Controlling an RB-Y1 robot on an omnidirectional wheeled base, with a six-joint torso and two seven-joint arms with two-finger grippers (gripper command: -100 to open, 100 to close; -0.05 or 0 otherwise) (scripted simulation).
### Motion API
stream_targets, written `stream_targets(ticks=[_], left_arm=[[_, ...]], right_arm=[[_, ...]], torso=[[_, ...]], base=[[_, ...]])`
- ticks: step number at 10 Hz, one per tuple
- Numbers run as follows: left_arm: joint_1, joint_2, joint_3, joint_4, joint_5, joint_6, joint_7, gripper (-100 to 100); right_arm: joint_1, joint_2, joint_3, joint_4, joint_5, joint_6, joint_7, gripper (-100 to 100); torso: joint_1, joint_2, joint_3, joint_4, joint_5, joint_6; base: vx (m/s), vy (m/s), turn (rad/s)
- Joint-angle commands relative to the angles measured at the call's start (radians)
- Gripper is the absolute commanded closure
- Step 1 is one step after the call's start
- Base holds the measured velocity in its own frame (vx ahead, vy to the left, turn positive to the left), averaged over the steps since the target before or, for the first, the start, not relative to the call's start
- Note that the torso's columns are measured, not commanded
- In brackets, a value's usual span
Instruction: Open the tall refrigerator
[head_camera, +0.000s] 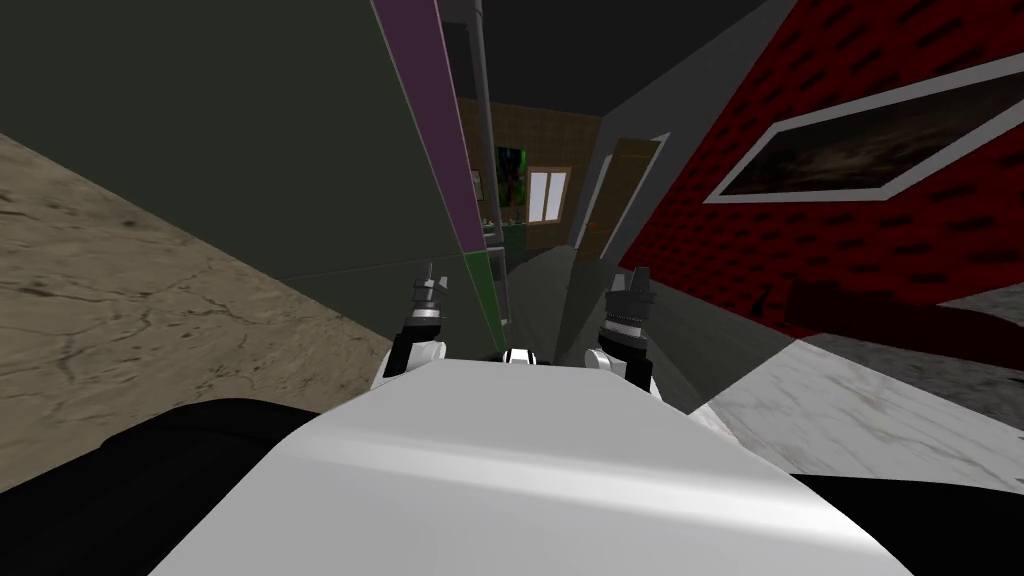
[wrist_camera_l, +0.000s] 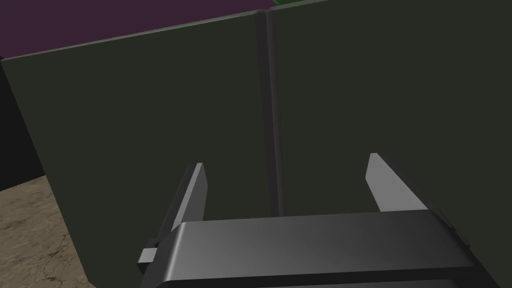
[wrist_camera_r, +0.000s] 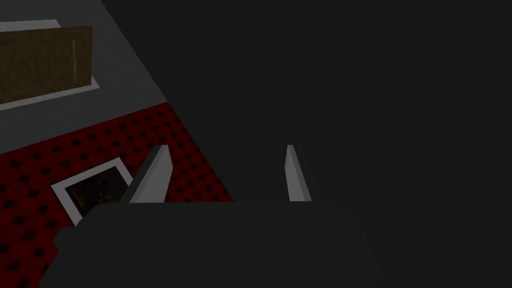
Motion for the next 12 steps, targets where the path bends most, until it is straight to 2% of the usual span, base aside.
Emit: stream_targets(ticks=[1, 8, 9, 12], left_arm=[[-0.002, -0.001, 0.024, -0.019, 0.03, 0.057, 0.011, -100], [0.002, 0.0, 0.095, -0.053, 0.106, 0.191, 0.038, -100], [0.002, 0.0, 0.095, -0.053, 0.106, 0.191, 0.038, -100], [0.004, 0.012, 0.126, -0.063, 0.14, 0.25, 0.05, -100]], right_arm=[[0.0, 0.0, 0.0, 0.0, 0.0, 0.0, 0.0, 0], [0.0, 0.0, 0.0, 0.0, 0.0, 0.0, 0.0, 0], [0.0, 0.0, 0.0, 0.0, 0.0, 0.0, 0.0, 0], [0.0, 0.0, 0.0, 0.0, 0.0, 0.0, 0.0, 0]], torso=[[-0.003, -0.004, -0.002, -0.002, 0.0, 0.003], [-0.016, -0.015, -0.008, -0.01, 0.0, 0.015], [-0.017, -0.015, -0.008, -0.01, 0.0, 0.017], [-0.021, -0.019, -0.011, -0.011, -0.002, 0.018]], base=[[0.1, -0.121, 0.144], [0.082, -0.112, 0.133], [0.046, -0.064, 0.074], [0.068, -0.09, 0.1]])
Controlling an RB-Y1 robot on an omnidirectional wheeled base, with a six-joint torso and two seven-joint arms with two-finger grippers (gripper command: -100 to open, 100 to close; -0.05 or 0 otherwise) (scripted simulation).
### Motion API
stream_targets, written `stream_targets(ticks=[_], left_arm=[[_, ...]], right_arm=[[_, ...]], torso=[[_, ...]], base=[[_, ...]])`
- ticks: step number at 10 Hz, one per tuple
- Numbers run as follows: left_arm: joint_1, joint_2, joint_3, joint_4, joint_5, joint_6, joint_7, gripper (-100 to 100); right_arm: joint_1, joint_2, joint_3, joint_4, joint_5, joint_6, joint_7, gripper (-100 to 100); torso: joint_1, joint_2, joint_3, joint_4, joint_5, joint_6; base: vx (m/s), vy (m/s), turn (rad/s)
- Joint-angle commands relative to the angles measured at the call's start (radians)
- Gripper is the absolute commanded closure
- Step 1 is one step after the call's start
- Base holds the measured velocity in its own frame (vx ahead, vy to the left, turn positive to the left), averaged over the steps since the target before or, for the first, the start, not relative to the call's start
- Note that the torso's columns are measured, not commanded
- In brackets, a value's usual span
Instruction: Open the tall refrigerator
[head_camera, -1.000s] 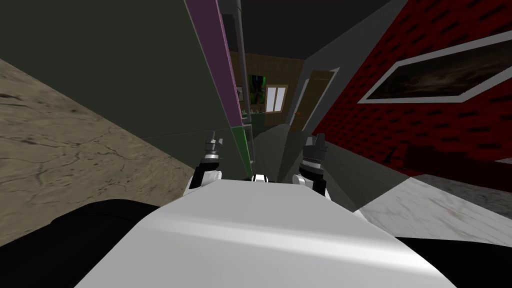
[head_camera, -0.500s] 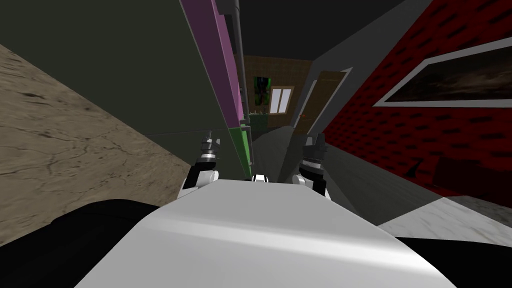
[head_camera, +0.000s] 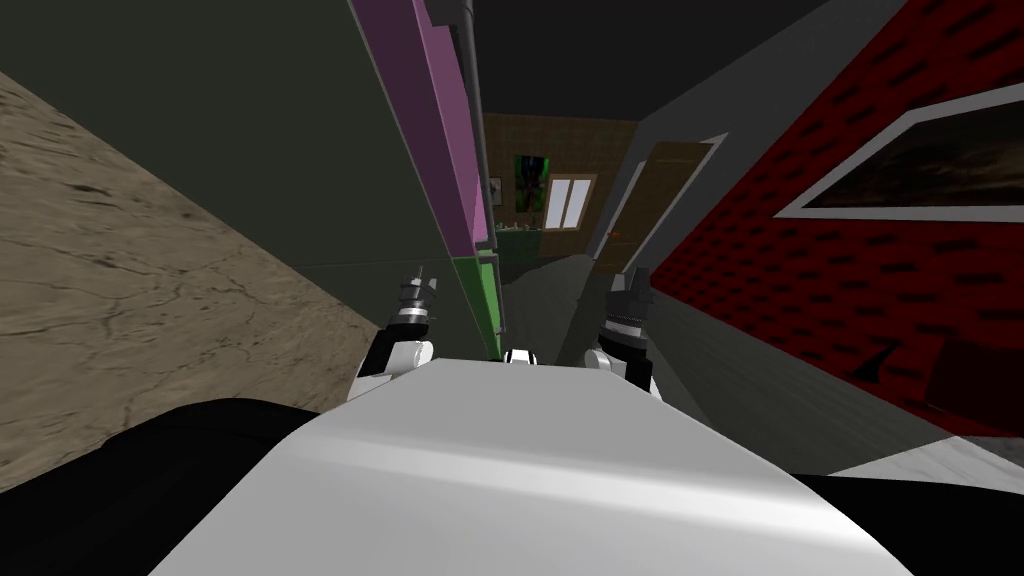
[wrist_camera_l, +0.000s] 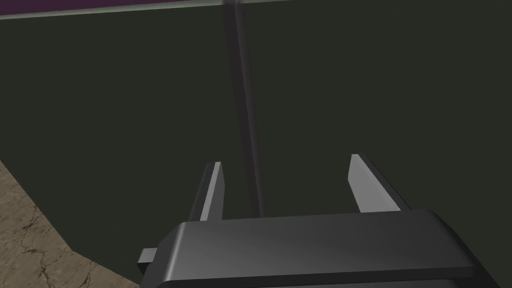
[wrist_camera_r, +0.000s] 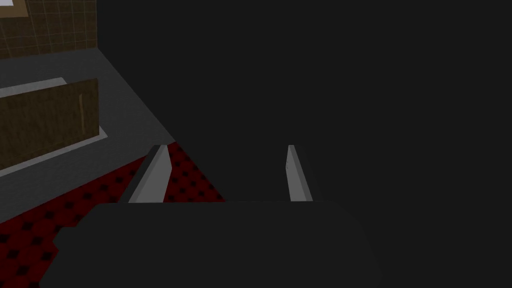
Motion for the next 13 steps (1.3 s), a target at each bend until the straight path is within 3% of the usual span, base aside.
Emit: stream_targets(ticks=[1, 3, 8, 12, 13], left_arm=[[-0.002, 0.011, -0.002, -0.001, 0.022, 0.047, 0.012, -100], [-0.002, 0.011, -0.002, -0.001, 0.022, 0.047, 0.012, -100], [0.003, 0.04, 0.046, -0.005, 0.074, 0.136, 0.03, -100], [0.003, 0.04, 0.046, -0.005, 0.074, 0.136, 0.03, -100], [0.004, 0.049, 0.059, -0.005, 0.088, 0.16, 0.035, -100]], right_arm=[[0.0, 0.0, 0.0, 0.0, 0.0, 0.0, 0.0, 0], [0.0, 0.0, 0.0, 0.0, 0.0, 0.0, 0.0, 0], [0.0, 0.0, 0.0, 0.0, 0.0, 0.0, 0.0, 0], [0.0, 0.0, 0.0, 0.0, 0.0, 0.0, 0.0, 0], [0.0, 0.0, 0.0, 0.0, 0.0, 0.0, 0.0, 0]], torso=[[-0.003, 0.0, 0.0, -0.001, 0.0, 0.0], [0.0, 0.002, 0.001, 0.0, 0.0, 0.005], [-0.002, 0.0, 0.001, -0.001, 0.001, 0.003], [-0.005, 0.0, 0.0, -0.001, 0.0, 0.01], [-0.004, 0.0, 0.0, -0.001, 0.0, 0.006]], base=[[0.052, -0.119, 0.086], [-0.005, -0.014, -0.017], [0.059, -0.08, 0.11], [0.009, -0.037, 0.007], [0.036, -0.042, 0.095]])
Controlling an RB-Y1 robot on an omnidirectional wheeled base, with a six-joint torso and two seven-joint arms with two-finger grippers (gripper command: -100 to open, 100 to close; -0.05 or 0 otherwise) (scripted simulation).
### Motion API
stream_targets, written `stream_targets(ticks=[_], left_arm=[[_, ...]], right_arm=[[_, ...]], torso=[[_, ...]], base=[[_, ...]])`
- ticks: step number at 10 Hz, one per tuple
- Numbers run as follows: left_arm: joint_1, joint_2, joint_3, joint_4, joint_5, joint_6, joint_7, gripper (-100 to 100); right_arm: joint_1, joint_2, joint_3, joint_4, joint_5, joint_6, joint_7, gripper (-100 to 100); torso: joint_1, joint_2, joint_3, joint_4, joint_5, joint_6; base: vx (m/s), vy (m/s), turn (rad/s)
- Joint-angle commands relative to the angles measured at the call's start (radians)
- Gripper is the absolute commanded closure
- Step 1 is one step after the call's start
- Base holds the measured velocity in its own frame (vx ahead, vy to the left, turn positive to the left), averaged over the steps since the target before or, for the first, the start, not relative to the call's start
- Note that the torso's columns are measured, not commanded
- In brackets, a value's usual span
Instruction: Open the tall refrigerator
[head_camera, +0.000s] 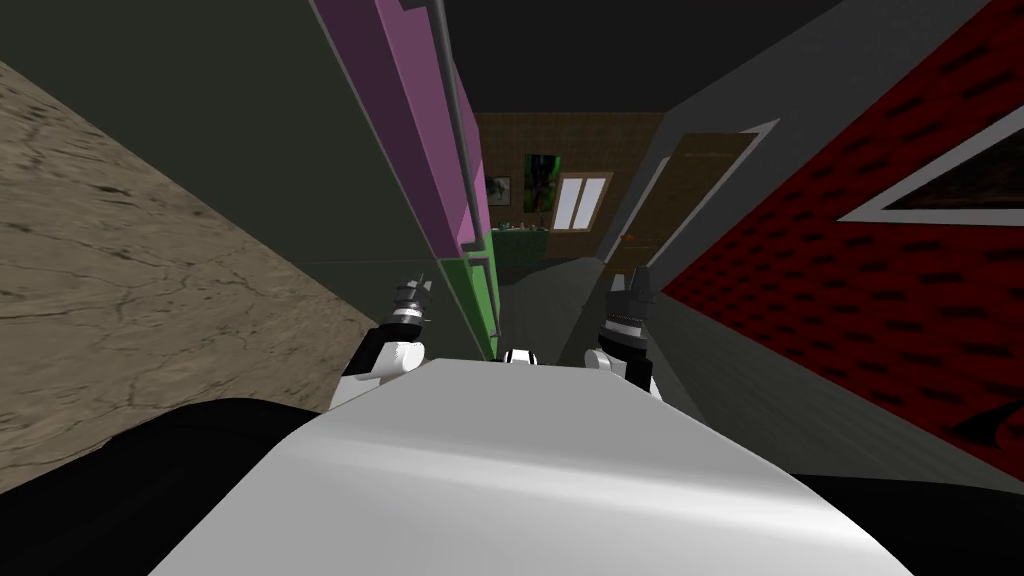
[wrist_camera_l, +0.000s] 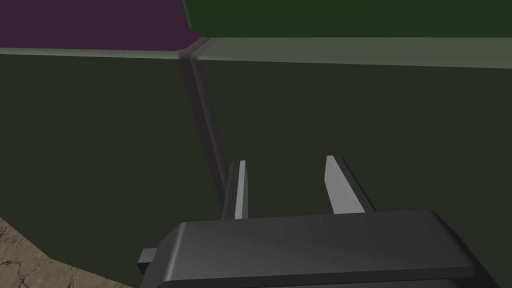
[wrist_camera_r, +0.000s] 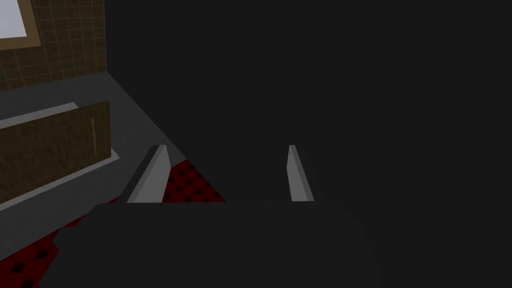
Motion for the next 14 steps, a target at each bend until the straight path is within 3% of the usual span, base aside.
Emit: stream_targets(ticks=[1, 4, 9, 12, 14], left_arm=[[-0.006, 0.023, 0.0, 0.007, 0.034, 0.059, 0.013, -100], [-0.006, 0.023, 0.0, 0.007, 0.034, 0.059, 0.013, -100], [-0.006, 0.023, 0.0, 0.007, 0.034, 0.059, 0.013, -100], [-0.002, 0.045, 0.04, -0.004, 0.077, 0.133, 0.028, -100], [-0.002, 0.045, 0.04, -0.004, 0.077, 0.133, 0.028, -100]], right_arm=[[0.0, 0.0, 0.0, 0.0, 0.0, 0.0, 0.0, 0], [0.0, 0.0, 0.0, 0.0, 0.0, 0.0, 0.0, 0], [0.0, 0.0, 0.0, 0.0, 0.0, 0.0, 0.0, 0], [0.0, 0.0, 0.0, 0.0, 0.0, 0.0, 0.0, 0], [0.0, 0.0, 0.0, 0.0, 0.0, 0.0, 0.0, 0]], torso=[[-0.001, -0.002, -0.001, -0.001, 0.0, -0.003], [0.001, 0.002, 0.001, 0.0, 0.001, 0.002], [0.007, -0.001, 0.0, 0.0, 0.003, -0.002], [0.003, -0.001, 0.0, 0.0, 0.002, -0.006], [0.004, 0.005, 0.003, 0.001, 0.002, 0.001]], base=[[0.075, -0.129, 0.171], [0.026, -0.074, 0.043], [-0.009, 0.006, -0.011], [0.073, -0.153, 0.165], [0.027, -0.07, 0.016]])
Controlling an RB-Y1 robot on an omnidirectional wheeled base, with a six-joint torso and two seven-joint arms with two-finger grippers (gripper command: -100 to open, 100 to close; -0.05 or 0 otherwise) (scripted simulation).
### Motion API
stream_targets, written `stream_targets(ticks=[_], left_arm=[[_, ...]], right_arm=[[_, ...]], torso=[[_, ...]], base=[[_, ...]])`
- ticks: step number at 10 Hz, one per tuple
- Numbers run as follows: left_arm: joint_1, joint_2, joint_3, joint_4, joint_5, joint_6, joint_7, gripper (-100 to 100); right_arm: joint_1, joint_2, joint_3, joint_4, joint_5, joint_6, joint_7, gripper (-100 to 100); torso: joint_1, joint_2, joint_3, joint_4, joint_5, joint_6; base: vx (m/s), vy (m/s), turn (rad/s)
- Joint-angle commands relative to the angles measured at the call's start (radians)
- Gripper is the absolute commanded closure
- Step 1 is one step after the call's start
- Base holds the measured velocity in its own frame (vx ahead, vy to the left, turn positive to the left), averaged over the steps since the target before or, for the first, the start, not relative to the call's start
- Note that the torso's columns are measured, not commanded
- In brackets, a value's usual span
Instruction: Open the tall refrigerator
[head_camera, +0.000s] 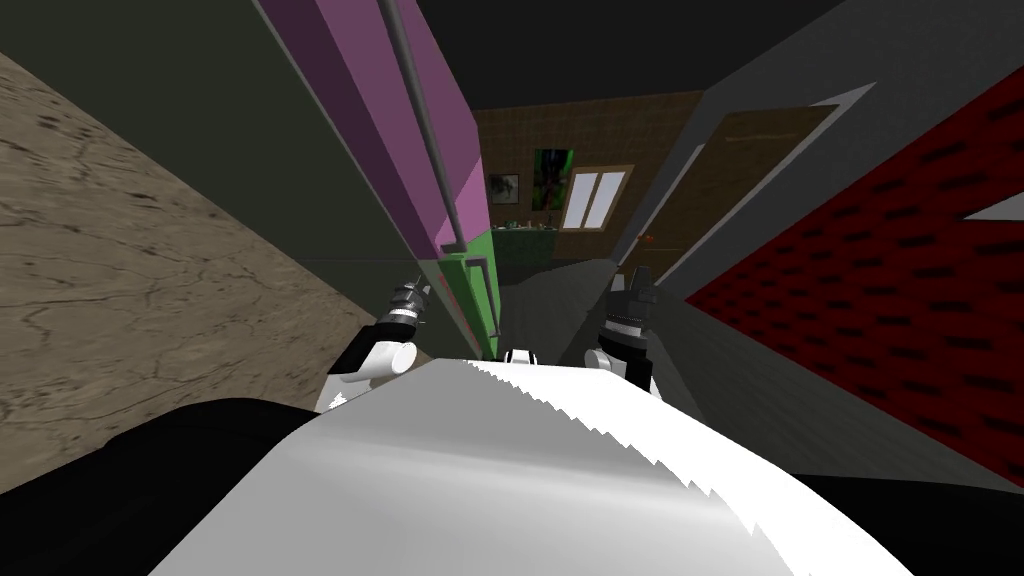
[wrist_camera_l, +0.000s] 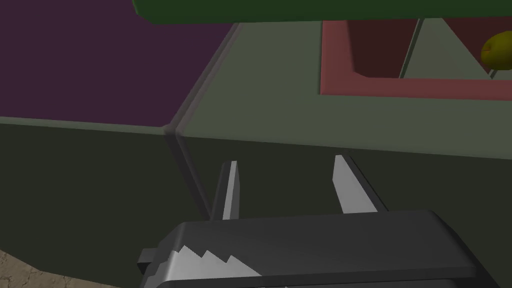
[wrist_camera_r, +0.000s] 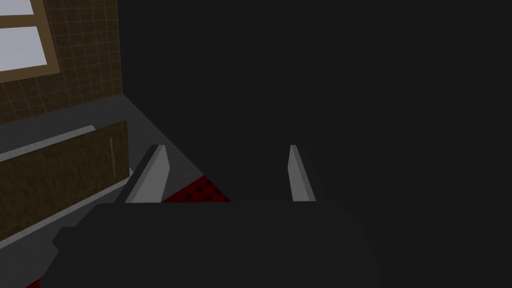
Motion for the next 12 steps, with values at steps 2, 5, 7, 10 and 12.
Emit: stream_targets(ticks=[2, 5, 7, 10, 12], left_arm=[[-0.005, 0.01, -0.023, 0.006, 0.014, 0.009, 0.006, -100], [-0.001, 0.028, 0.012, -0.029, 0.052, 0.075, 0.02, -100], [0.002, 0.035, 0.03, -0.074, 0.072, 0.109, 0.026, -100], [0.004, 0.042, 0.043, -0.147, 0.086, 0.132, 0.031, -100], [-0.001, 0.057, 0.074, -0.141, 0.104, 0.154, 0.043, -100]], right_arm=[[0.0, 0.0, 0.0, 0.0, 0.0, 0.0, 0.0, 0], [0.0, 0.0, 0.0, 0.0, 0.0, 0.0, 0.0, 0], [0.0, 0.0, 0.0, 0.0, 0.0, 0.0, 0.0, 0], [0.0, 0.0, 0.0, 0.0, 0.0, 0.0, 0.0, 0], [0.0, 0.0, 0.0, 0.0, 0.0, 0.0, 0.0, 0]], torso=[[0.005, -0.003, -0.002, -0.001, 0.003, 0.0], [-0.002, -0.004, -0.001, -0.001, 0.0, -0.007], [0.006, 0.012, 0.007, 0.006, -0.001, -0.019], [0.026, 0.048, 0.03, 0.022, 0.001, -0.033], [0.023, 0.045, 0.028, 0.02, 0.001, -0.034]], base=[[-0.007, 0.024, -0.034], [0.051, -0.122, 0.143], [0.052, -0.195, 0.003], [0.042, -0.106, 0.067], [0.008, -0.014, 0.023]])
